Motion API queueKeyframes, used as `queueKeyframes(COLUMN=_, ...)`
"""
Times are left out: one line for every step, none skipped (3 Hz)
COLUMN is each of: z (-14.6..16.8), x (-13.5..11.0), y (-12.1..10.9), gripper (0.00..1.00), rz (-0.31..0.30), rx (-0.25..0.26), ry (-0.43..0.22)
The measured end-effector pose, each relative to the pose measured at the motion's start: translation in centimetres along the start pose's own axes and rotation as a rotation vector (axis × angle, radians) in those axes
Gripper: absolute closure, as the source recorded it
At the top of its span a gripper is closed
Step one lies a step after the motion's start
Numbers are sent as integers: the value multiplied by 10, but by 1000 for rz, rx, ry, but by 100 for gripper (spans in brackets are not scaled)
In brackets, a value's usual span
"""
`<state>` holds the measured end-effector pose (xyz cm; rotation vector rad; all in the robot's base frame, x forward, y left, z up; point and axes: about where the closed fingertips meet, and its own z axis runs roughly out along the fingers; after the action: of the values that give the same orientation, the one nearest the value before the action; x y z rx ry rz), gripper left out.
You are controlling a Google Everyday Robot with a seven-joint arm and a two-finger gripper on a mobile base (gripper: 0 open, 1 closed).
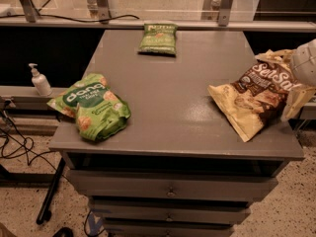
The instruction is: Move brown chip bag near green jalapeno chip bag
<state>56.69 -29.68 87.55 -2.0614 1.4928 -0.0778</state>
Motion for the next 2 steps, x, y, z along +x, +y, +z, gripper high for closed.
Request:
queueKeyframes(z=9, x=10, y=7, gripper=18, rz=-23, rx=-35, ry=5)
queueKeyframes(z=13, x=16, y=8, gripper=40, rz=-34, rx=-51, ry=9)
